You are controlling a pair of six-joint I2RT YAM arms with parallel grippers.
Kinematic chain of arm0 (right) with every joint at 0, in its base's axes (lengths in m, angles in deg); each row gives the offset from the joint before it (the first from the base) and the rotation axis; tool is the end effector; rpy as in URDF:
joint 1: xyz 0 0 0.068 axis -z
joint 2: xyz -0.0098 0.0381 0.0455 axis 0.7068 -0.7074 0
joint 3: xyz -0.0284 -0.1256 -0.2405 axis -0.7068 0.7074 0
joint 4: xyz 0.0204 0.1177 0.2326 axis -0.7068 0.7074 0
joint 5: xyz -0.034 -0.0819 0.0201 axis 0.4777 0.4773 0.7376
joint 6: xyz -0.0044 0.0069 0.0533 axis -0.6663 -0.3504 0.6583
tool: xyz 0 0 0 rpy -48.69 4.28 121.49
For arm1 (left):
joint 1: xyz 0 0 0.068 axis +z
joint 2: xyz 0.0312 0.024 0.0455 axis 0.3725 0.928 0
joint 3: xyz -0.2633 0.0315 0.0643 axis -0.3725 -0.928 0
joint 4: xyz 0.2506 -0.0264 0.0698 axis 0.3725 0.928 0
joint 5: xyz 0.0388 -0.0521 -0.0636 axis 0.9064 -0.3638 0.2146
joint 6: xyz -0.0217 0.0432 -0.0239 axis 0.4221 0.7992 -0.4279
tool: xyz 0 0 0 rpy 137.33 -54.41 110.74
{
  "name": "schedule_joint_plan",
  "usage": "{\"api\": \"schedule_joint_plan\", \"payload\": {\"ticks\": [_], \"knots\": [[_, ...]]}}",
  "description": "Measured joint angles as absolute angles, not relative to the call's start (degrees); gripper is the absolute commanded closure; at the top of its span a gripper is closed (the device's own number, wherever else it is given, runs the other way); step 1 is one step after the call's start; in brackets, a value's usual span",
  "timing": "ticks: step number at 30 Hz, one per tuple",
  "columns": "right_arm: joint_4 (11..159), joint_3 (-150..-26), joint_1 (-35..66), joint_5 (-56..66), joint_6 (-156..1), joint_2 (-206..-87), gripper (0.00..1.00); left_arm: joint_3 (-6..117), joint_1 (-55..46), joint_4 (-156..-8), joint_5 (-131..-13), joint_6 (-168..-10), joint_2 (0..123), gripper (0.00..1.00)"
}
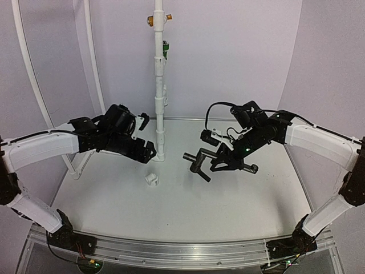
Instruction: Install the water faucets
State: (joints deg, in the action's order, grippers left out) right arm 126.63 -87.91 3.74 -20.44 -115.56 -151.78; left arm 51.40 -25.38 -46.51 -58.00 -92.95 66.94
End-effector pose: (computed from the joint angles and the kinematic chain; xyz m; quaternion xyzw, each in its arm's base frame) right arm 0.2250 0.2234 0.3089 -0.6115 0.6780 0.2969 0.2798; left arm 0.2106 -0.2223 0.2970 0.2384 0.8970 -0.1492 0.3409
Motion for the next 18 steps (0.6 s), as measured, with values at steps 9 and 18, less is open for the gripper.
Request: {"api": "schedule_joint_plan", "payload": {"ticks": [9,18], "knots": [[130.66,-87.91,3.74,-18.99,-115.63,-151.78,1.0,64.5,-23.83,-32.3,-61.77,-90.95,86.55,0.27],[134.31,-87.91,3.74,-19.66,-116.25,-152.23,1.0,67.6,-22.67,-27.38,-67.95,-86.57,94.09,0.36]]}}
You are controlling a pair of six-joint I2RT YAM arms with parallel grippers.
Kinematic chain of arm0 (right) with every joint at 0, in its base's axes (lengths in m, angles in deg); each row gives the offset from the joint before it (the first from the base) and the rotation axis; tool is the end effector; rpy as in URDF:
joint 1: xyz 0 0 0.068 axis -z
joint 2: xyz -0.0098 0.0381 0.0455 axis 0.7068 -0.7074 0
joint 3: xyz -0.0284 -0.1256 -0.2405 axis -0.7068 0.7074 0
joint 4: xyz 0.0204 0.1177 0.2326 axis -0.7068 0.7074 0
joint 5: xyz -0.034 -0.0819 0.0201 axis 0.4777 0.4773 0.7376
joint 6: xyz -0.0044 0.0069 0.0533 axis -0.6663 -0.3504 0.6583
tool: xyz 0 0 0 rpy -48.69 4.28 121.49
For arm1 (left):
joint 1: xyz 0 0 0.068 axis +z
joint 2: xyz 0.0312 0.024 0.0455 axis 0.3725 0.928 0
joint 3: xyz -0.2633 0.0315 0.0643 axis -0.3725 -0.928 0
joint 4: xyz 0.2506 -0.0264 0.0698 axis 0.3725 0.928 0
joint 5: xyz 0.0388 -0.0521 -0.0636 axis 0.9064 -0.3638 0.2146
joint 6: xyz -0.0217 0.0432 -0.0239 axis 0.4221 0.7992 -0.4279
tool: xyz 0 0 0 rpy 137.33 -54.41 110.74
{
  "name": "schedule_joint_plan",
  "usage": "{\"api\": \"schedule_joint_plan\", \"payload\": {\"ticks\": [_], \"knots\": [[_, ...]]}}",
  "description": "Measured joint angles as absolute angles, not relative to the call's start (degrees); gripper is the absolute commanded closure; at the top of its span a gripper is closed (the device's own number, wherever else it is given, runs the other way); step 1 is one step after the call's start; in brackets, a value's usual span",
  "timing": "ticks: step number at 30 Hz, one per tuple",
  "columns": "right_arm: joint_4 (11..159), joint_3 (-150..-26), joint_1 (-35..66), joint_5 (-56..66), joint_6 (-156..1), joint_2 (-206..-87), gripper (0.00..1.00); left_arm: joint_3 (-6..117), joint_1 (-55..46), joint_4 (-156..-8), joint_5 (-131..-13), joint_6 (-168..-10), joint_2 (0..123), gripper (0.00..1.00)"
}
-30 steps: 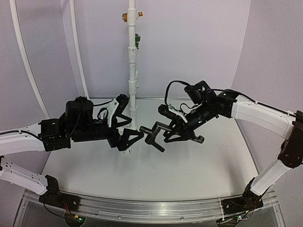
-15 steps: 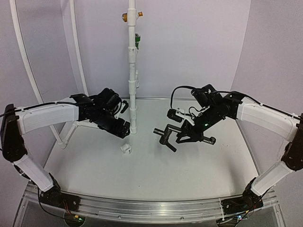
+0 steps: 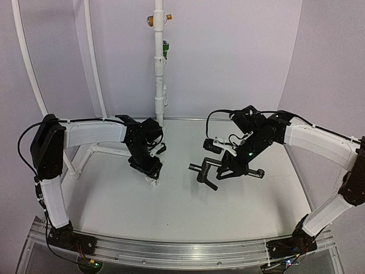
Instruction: Install the water faucets
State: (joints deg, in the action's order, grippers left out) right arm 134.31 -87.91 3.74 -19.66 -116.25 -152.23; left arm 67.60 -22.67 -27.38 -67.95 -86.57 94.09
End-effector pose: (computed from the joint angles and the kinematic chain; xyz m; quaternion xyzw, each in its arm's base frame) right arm 0.2178 0.2165 0.2988 -0.6112 0.7039 0.2896 0.2171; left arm 0.2660 -0.2652 0.2121 0.3091 0.9434 -0.0823 0.0881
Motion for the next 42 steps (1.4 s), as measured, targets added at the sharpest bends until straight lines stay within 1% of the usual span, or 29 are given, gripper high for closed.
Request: {"api": "schedule_joint_plan", "payload": {"ticks": [11,14,15,20,23,25,26,27,33,35,42], "knots": [[137.68,-91.3,3.74,-21.17,-119.6,-155.55,1.0,71.02,-22.15,-26.27,-70.02,-83.54,100.62,0.34],[139.0,-91.91,3.74,-21.24,-120.51,-155.99,1.0,71.7,-21.95,-25.87,-70.0,-82.8,102.5,0.35],[139.44,-92.13,3.74,-21.24,-120.75,-155.99,1.0,71.87,-21.91,-25.82,-69.98,-82.52,103.1,0.37],[140.23,-93.38,3.74,-21.23,-121.71,-155.99,1.0,72.5,-21.81,-25.73,-70.0,-81.62,105.33,0.56],[140.64,-93.75,3.74,-21.08,-122.29,-155.99,1.0,72.5,-21.77,-25.74,-70.02,-80.94,105.85,0.75],[140.96,-94.06,3.74,-20.73,-122.92,-156.01,1.0,72.71,-21.68,-25.49,-69.96,-80.72,105.95,0.91],[141.14,-94.25,3.74,-20.56,-123.26,-156.07,1.0,72.9,-21.68,-25.42,-69.92,-80.63,105.95,0.97],[141.39,-94.57,3.74,-20.31,-123.63,-156.18,1.0,73.06,-21.66,-25.45,-69.87,-80.69,105.95,1.0],[142.41,-97.52,3.67,-17.96,-126.33,-156.43,1.0,72.94,-21.5,-25.98,-71.55,-81.91,103.57,1.0],[142.39,-99.0,3.59,-16.93,-127.37,-156.43,1.0,71.5,-21.4,-28.05,-74.2,-82.92,99.04,1.0],[142.4,-100.45,3.42,-11.03,-132.89,-156.39,1.0,62.22,-21.35,-42.23,-84.21,-90.04,72.57,1.0]]}}
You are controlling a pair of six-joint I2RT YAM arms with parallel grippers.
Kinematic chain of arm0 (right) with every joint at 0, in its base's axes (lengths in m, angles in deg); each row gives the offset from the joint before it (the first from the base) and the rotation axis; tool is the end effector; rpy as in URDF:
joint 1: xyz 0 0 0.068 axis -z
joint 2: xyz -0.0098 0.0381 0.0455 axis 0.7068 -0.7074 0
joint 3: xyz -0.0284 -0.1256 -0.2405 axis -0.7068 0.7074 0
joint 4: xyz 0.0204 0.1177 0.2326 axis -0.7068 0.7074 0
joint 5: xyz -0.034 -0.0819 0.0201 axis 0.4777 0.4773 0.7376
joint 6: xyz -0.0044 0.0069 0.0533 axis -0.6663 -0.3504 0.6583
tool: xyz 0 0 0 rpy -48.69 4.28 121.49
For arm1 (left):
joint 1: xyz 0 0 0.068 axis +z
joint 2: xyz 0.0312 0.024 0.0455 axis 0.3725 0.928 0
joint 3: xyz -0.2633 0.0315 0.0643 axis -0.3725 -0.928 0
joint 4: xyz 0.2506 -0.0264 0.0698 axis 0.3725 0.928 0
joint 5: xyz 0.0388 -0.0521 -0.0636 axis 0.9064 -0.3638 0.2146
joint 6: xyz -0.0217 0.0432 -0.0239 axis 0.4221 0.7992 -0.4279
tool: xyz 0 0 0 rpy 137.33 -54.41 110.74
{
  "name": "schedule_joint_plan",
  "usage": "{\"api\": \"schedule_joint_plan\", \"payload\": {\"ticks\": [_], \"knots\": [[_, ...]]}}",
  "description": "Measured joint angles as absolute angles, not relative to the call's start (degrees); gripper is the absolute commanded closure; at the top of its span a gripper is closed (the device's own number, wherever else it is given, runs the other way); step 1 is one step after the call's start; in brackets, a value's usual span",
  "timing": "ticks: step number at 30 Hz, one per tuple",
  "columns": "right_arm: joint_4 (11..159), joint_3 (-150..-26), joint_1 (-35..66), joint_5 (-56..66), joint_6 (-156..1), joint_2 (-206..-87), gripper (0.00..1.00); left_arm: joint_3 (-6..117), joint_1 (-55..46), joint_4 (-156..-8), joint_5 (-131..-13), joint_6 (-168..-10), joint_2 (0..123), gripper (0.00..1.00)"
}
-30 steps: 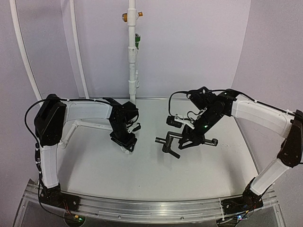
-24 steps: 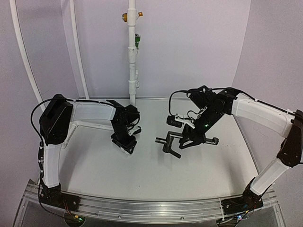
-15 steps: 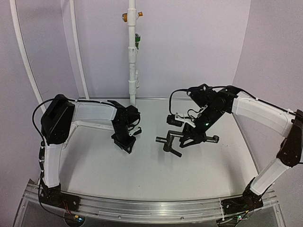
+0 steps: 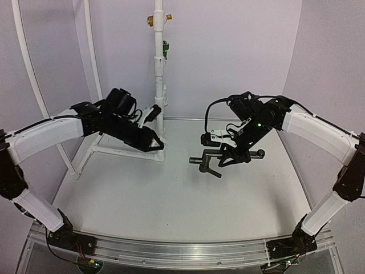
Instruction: Install the water faucets
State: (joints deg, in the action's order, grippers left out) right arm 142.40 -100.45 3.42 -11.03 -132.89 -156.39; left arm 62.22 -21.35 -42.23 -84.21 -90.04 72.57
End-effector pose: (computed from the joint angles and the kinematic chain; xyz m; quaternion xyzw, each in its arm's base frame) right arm 0.2319 0.2250 0.3339 -0.7080 0.6307 0.1847 0.2586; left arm 0.2325 -0.2353 0.3253 0.3076 0.8610 -0.3162 0.2530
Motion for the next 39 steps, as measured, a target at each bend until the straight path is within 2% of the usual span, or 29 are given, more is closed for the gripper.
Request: {"api": "schedule_joint_plan", "payload": {"ticks": [5,12,20,25,30,39], "knots": [[142.59,-102.03,3.37,-5.58,-138.26,-156.23,1.0,56.23,-21.35,-51.87,-86.8,-97.05,63.29,1.0],[136.79,-106.78,0.75,2.08,-143.06,-152.23,1.0,48.84,-21.26,-63.16,-90.51,-107.65,60.98,1.0],[122.0,-99.12,-7.16,10.89,-148.71,-140.34,1.0,41.68,-21.22,-87.59,-103.55,-121.41,59.25,1.0],[113.77,-94.89,-10.2,18.94,-152.79,-137.8,1.0,37.14,-21.24,-101.88,-107.89,-129.07,59.22,1.0],[106.8,-90.6,-14.21,27.36,-156.79,-137.81,1.0,34.4,-21.24,-109.59,-107.79,-132.17,58.02,1.0],[94.28,-86.05,-16.29,33.09,-163.82,-137.49,1.0,34.03,-21.31,-115.38,-107.78,-134.85,57.76,1.0]]}}
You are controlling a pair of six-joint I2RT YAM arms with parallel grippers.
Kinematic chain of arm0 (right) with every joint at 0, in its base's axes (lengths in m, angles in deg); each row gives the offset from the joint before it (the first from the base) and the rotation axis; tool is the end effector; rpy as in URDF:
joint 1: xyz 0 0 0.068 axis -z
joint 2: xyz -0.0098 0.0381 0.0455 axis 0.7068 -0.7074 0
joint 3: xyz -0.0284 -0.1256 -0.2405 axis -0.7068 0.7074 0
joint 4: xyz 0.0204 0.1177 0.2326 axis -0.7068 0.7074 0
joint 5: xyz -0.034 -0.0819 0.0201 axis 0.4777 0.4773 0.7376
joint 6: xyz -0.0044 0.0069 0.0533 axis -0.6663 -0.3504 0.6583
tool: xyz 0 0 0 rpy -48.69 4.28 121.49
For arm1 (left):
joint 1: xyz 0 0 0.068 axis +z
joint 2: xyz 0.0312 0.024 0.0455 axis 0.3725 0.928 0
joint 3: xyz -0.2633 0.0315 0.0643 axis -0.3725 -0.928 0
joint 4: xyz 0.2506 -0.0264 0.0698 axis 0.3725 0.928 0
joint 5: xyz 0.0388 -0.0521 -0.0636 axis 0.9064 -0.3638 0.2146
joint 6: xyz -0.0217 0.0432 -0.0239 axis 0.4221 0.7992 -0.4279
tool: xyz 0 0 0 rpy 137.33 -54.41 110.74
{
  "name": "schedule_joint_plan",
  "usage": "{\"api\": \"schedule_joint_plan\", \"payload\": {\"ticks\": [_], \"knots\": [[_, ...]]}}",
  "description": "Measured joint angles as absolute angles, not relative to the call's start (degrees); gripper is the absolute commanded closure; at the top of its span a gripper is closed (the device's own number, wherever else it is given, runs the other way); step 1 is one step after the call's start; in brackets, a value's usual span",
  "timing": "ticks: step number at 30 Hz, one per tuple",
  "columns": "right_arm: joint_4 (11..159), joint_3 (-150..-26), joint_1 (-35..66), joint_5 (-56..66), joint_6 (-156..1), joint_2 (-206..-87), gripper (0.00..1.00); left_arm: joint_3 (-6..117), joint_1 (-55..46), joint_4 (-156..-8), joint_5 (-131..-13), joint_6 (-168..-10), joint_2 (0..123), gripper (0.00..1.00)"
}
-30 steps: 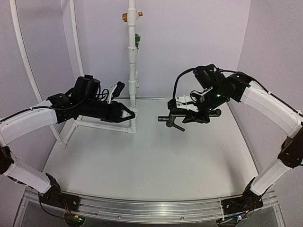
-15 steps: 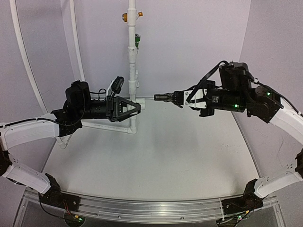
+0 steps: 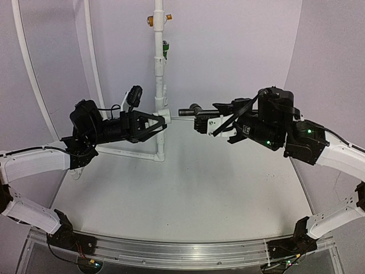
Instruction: Install the water faucets
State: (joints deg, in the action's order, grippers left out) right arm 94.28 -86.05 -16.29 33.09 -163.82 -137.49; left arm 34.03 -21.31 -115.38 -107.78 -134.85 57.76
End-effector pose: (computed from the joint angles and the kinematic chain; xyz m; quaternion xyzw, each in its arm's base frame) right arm 0.1486 0.2456 0.4177 -0.6629 0.3570 -0.2340 0.6151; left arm 0.1907 -0.2127 0.3549 0.2230 0.6022 -0.7082 0.2934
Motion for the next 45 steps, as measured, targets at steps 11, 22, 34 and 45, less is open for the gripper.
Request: {"api": "schedule_joint_plan", "payload": {"ticks": [11,22,34,45], "knots": [[86.78,-83.38,-19.36,35.74,-169.01,-137.02,1.0,34.14,-21.57,-116.36,-106.28,-134.52,57.8,1.0],[83.9,-83.24,-20.73,37.02,-171.29,-137.02,1.0,36.05,-21.89,-116.04,-106.49,-134.34,59.31,1.0],[80.74,-80.82,-21.55,39.18,-174.76,-136.61,1.0,36.08,-22.31,-117.53,-108.23,-134.9,59.97,1.0],[78.52,-79.91,-21.94,39.77,-177.06,-136.57,1.0,36.26,-22.45,-118.84,-109.21,-135.89,60.47,1.0]]}}
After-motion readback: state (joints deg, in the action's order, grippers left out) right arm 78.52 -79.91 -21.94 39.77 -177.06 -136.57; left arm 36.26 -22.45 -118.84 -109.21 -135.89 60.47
